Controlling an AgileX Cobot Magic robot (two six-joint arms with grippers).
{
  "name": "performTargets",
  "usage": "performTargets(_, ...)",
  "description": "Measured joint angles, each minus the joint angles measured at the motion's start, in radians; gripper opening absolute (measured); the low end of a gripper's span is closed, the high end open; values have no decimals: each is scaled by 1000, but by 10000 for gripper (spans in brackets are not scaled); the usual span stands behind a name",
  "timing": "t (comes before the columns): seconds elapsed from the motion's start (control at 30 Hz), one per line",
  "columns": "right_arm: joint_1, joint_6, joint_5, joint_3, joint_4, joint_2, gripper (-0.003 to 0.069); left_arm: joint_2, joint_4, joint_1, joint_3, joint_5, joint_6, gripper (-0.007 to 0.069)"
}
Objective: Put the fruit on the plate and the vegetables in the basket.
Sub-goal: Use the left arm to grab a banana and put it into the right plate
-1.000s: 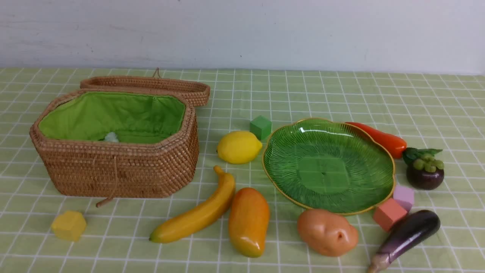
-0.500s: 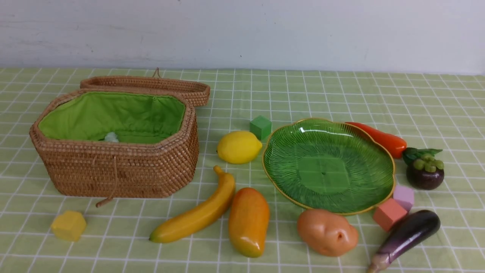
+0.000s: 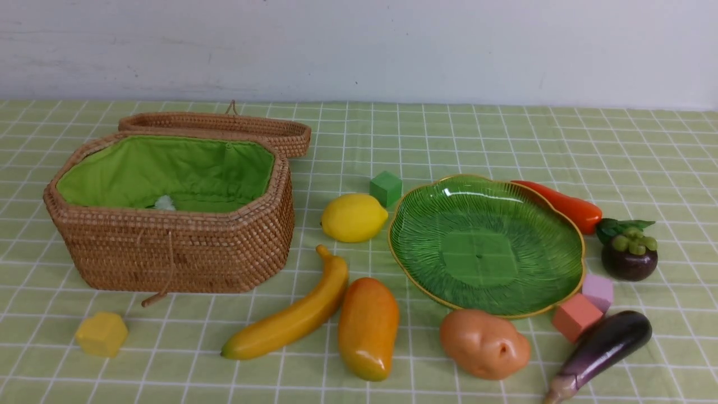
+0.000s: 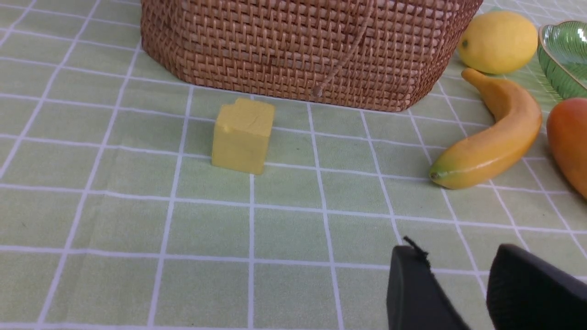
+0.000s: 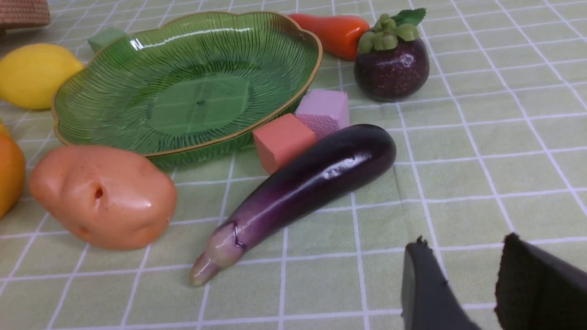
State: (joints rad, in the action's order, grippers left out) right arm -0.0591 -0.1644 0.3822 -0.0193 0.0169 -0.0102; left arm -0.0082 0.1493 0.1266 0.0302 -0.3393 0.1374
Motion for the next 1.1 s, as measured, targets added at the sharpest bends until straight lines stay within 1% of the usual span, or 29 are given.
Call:
performTargets(0.1,0,0,0,0,0,0,241,0,74,0,0,69,58,238)
performTargets(0.2,0,0,0,0,0,0,241,0,212,0,0,155,156,238)
performTargets(0.27,0,0,0,0,0,0,241,0,280,0,0,213,192,238)
performTargets(0.5,0,0,0,0,0,0,241,0,411,0,0,405,221,238)
performTargets(0.57,0,0,0,0,0,0,241,0,423,0,0,422,227,228)
performTargets(0.6,0,0,0,0,0,0,241,0,425,0,-1,422,228,211)
performTargets(0.67,0,4,0,0,12,0,241,0,427,0,-23,394,226,153)
performTargets(0.73,0,4,0,0,42,0,241,0,427,0,-70,355,212,73)
performTargets(0.77,0,4,0,0,46,0,241,0,427,0,-82,351,210,64)
performTargets(0.8,0,4,0,0,84,0,241,0,427,0,-135,307,198,-5)
performTargets(0.83,0,4,0,0,92,0,241,0,426,0,-142,302,195,-5)
performTargets(0.87,0,4,0,0,118,0,241,0,422,0,-209,240,161,-13)
performTargets(0.9,0,4,0,0,121,0,241,0,421,0,-216,232,156,-13)
performTargets(0.97,0,4,-2,0,159,0,241,35,406,0,-316,119,71,-13)
performTargets(1.0,0,4,-5,0,161,0,241,39,404,0,-323,109,64,-13)
performTargets(1.03,0,1,-21,-2,162,0,241,64,401,0,-360,58,27,-13)
performTargets(1.07,0,-24,-62,-7,148,0,241,104,399,0,-416,-15,-17,-13)
performTargets(1.1,0,-51,-94,-8,127,0,241,134,396,0,-442,-56,-44,-13)
